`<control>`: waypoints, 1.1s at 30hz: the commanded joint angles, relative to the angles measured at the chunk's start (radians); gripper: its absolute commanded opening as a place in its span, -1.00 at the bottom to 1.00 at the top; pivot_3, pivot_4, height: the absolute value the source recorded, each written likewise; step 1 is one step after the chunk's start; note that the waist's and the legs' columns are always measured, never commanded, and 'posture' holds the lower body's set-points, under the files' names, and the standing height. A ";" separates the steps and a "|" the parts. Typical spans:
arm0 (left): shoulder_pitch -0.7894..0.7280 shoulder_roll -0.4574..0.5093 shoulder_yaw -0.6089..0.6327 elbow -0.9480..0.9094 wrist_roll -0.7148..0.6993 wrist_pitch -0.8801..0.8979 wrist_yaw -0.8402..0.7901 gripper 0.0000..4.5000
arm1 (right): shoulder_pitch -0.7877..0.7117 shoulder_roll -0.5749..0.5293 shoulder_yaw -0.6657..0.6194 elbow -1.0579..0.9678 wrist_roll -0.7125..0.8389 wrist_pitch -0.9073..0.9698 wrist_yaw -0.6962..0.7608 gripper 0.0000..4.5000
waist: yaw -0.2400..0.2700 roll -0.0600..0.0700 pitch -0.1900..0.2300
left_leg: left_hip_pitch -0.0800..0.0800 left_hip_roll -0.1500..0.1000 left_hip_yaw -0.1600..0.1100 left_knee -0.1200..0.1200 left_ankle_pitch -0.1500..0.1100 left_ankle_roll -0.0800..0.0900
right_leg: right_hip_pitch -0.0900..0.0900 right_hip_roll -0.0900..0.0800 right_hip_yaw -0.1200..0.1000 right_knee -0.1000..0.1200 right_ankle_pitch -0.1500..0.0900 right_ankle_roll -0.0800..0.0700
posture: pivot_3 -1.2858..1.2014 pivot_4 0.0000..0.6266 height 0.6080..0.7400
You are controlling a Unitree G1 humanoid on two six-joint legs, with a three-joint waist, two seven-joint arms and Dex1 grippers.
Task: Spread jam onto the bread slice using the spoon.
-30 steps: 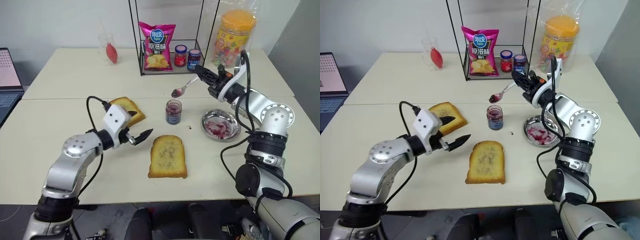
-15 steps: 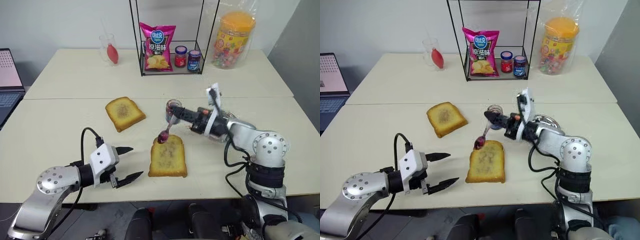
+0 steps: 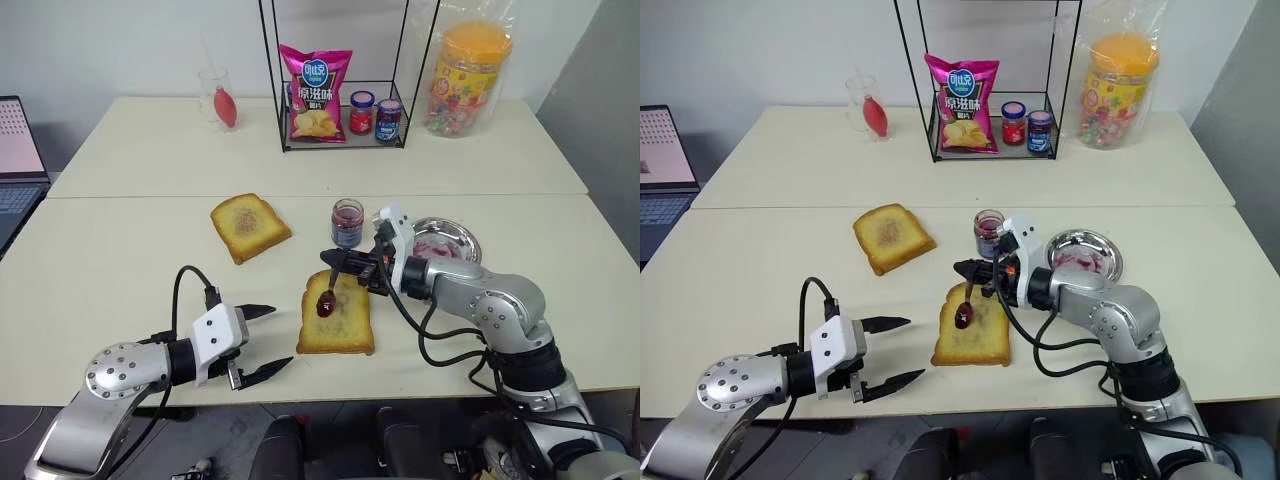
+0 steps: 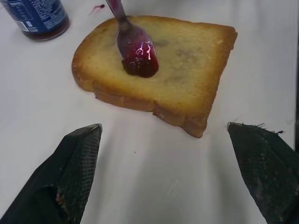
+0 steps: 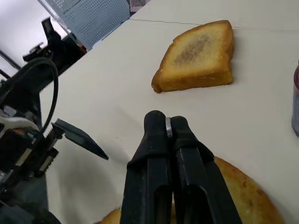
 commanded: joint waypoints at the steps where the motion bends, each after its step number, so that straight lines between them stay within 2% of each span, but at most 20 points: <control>1: -0.017 -0.004 -0.005 -0.029 -0.001 -0.020 0.007 1.00 | -0.020 -0.043 -0.017 -0.084 -0.040 -0.052 0.041 -0.99 | 0.001 0.000 0.000 | 0.000 0.000 0.000 0.000 0.000 0.000 | 0.000 0.000 0.000 0.000 0.000 0.000 | 0.03 -0.52 1.00; 6: -0.043 -0.013 -0.019 -0.013 0.006 -0.022 0.014 1.00 | -0.027 -0.090 -0.034 -0.160 -0.051 -0.057 0.067 -0.99 | 0.001 0.000 0.000 | 0.000 0.000 0.000 0.000 0.000 0.000 | 0.000 0.000 0.000 0.000 0.000 0.000 | 0.03 -0.52 1.00; 10: -0.052 -0.018 -0.027 -0.001 0.010 -0.029 0.017 1.00 | -0.025 -0.097 -0.079 -0.213 0.016 -0.009 0.063 -0.99 | 0.001 -0.001 0.000 | 0.000 0.000 0.000 0.000 0.000 0.000 | 0.000 0.000 0.000 0.000 0.000 0.000 | 0.03 -0.52 1.00; 22: -0.068 -0.019 -0.028 0.017 0.008 -0.035 0.021 1.00 | 0.052 0.166 -0.258 -0.009 0.175 0.103 -0.146 -0.99 | 0.000 -0.002 -0.001 | 0.000 0.000 0.000 0.000 0.000 0.000 | 0.001 0.000 0.000 0.000 0.000 0.000 | 0.03 -0.52 1.00; 29: -0.072 -0.021 -0.032 0.019 0.010 -0.035 0.023 1.00 | 0.084 0.239 -0.344 0.112 0.178 0.071 -0.221 -0.99 | 0.000 -0.002 -0.001 | 0.001 0.000 0.000 0.000 0.000 0.000 | 0.001 0.001 0.000 0.001 0.000 0.000 | 0.03 -0.52 1.00; 33: -0.067 -0.016 -0.034 0.014 0.008 -0.031 0.016 1.00 | 0.141 0.177 -0.376 0.154 0.166 0.108 -0.201 -0.99 | 0.002 -0.002 -0.001 | 0.000 0.000 0.000 0.000 0.000 0.000 | 0.001 0.000 0.000 0.000 0.000 0.000 | 0.03 -0.52 1.00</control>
